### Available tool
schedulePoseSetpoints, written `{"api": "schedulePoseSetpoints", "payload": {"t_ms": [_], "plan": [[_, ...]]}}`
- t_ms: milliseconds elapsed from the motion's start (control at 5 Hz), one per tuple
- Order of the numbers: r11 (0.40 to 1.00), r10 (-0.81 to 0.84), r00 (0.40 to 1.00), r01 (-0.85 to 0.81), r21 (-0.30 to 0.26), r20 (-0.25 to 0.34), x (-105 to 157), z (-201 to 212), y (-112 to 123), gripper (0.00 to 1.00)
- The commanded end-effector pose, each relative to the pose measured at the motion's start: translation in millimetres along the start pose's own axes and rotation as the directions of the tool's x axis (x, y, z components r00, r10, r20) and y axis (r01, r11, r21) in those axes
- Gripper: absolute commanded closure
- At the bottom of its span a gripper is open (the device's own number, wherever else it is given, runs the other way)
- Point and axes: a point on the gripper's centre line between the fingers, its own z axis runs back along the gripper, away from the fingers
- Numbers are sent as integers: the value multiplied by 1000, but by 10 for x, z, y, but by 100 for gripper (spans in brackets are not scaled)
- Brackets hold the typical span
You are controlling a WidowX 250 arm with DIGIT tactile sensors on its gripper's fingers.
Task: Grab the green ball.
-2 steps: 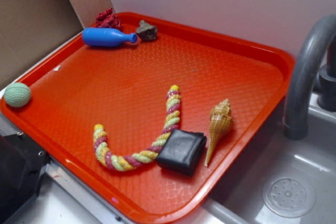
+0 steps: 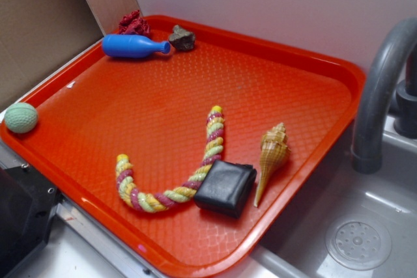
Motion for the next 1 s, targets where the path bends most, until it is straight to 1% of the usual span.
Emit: {"api": "schedulePoseSetpoints", "payload": {"t_ms": [0, 200, 400, 600, 800], "plan": [[895, -192, 980, 155, 419, 46, 291, -885, 576, 0], [886, -298, 955, 278, 371, -4, 390, -1274, 823, 0], [888, -247, 964, 266, 374, -100, 330, -1596, 1136, 0], [915, -183, 966, 235, 328, -183, 69, -1777, 1283, 0], [922, -161, 962, 226, 314, -219, -64, -1787, 1366, 0]]}}
